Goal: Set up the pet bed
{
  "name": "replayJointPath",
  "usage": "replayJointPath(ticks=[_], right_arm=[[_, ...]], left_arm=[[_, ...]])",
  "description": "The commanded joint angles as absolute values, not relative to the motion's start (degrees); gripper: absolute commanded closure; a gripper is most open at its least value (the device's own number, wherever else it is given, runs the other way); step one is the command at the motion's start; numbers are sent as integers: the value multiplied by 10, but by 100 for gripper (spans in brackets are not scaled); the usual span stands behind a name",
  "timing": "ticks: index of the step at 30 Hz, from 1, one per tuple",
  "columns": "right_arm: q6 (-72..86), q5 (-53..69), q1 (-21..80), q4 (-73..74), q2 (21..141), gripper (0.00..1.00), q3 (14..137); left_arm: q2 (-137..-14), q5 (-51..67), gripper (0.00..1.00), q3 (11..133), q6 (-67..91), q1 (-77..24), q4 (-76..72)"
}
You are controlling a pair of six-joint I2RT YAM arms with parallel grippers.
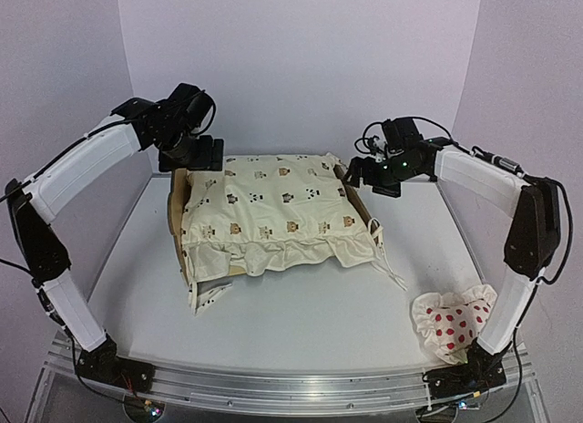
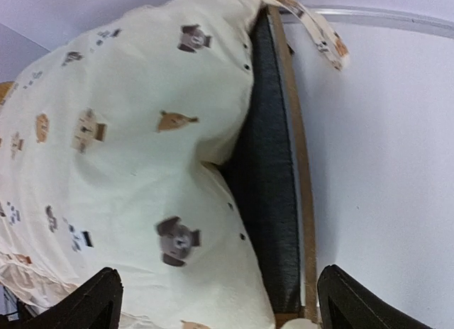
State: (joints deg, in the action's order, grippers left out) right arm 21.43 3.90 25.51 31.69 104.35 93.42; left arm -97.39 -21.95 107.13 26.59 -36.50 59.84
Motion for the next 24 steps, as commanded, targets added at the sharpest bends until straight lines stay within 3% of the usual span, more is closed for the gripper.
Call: replayJointPath(ticks=[1, 11, 15, 20, 24], right_arm=[[186, 13, 252, 332, 1035, 7, 876], [171, 6, 252, 335, 1068, 35, 827], [167, -3, 253, 335, 1068, 49, 811], [168, -20, 253, 335, 1051, 72, 778], [185, -23, 259, 334, 1023, 83, 733]], left_arm=[[-900, -264, 5, 973, 316, -375, 633], [-829, -191, 14, 803, 332, -382, 557], [-826, -192, 25, 774, 338, -382, 542], [-827, -196, 47, 755, 333, -383, 516], [-831, -203, 53, 745, 311, -381, 488]])
